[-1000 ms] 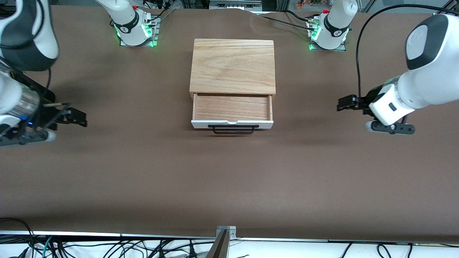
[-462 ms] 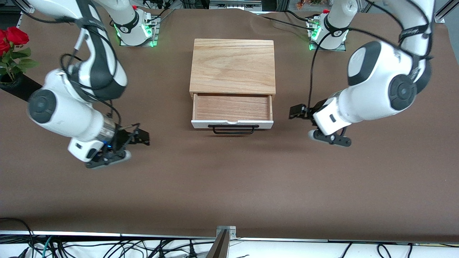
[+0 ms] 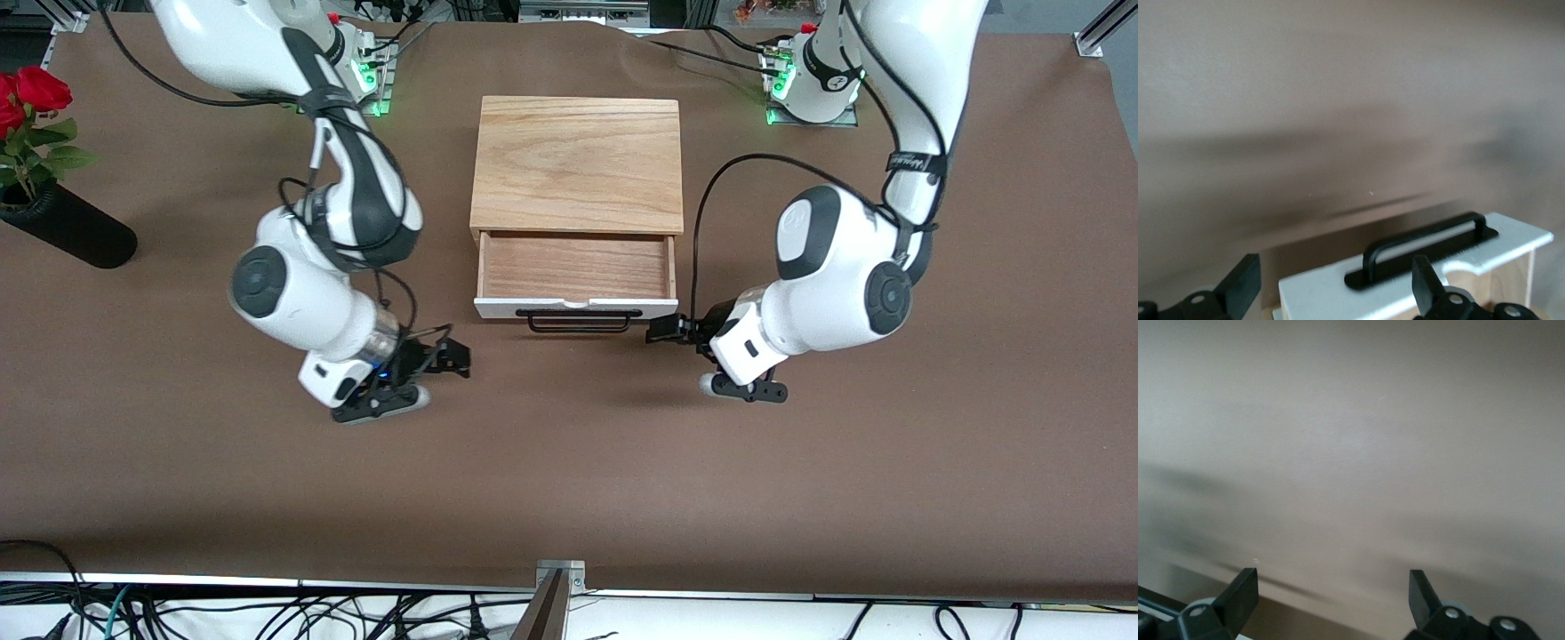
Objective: Close drawer with both arms simultaneously
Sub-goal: 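Lower both grippers against the drawer front on each side of the handle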
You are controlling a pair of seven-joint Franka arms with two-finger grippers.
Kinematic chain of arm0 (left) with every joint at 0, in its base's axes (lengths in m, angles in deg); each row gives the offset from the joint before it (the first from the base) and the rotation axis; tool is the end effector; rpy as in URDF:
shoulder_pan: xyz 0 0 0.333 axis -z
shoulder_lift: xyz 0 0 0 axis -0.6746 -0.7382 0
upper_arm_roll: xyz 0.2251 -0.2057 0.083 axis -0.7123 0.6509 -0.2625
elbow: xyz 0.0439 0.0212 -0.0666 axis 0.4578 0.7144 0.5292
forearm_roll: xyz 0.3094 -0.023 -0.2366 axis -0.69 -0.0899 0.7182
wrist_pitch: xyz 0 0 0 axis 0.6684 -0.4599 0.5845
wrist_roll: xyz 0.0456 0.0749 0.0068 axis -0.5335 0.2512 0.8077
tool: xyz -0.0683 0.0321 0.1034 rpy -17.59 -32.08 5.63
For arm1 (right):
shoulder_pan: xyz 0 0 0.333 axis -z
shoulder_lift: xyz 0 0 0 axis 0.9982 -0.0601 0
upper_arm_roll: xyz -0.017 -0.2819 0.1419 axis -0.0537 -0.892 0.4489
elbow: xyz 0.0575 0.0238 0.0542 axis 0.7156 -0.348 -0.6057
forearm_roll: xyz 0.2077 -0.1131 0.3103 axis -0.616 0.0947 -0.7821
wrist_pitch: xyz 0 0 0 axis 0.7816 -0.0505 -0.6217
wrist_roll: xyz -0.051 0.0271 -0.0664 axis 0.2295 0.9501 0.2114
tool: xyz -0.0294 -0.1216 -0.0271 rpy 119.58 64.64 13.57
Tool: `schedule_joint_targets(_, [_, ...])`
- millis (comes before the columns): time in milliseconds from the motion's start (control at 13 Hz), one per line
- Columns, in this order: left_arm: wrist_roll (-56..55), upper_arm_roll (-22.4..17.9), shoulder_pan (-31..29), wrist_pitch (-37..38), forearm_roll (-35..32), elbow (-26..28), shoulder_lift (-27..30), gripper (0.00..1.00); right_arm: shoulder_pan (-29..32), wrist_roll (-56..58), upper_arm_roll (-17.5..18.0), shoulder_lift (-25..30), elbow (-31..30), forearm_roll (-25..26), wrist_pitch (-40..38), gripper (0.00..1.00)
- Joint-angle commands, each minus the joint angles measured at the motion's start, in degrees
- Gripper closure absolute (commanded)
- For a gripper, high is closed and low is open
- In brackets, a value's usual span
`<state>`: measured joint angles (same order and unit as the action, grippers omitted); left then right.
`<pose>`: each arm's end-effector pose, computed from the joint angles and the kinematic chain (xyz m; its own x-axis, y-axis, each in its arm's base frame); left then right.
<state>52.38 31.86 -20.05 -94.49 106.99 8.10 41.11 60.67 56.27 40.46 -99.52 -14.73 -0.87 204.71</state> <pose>0.6486 -0.2960 0.3279 0.9922 -0.0493 -0.1147 0.0108 -0.8813 0.4724 0.6696 0.3162 0.3299 0.9833 0.1324 0.1252 0.1624 -0.9482 -0.2730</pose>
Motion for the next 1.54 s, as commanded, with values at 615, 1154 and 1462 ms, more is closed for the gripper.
schedule_joint_targets(615, [-3.23,1.05,3.3,4.31,0.36,3.32,-1.05,0.0,-2.33,-3.15,2.13,-0.36,-0.04,-7.42,-12.53,0.0])
schedule_joint_targets(1154, [-3.23,1.05,3.12,6.33,0.36,4.73,-1.14,0.0,-3.03,-2.97,2.13,-0.71,-0.3,-7.42,-17.54,0.0])
schedule_joint_targets(1462, [-3.23,0.96,2.51,10.37,0.27,4.81,-0.96,0.0,-3.2,-2.97,2.31,-0.98,-0.3,-7.33,-19.74,0.0])
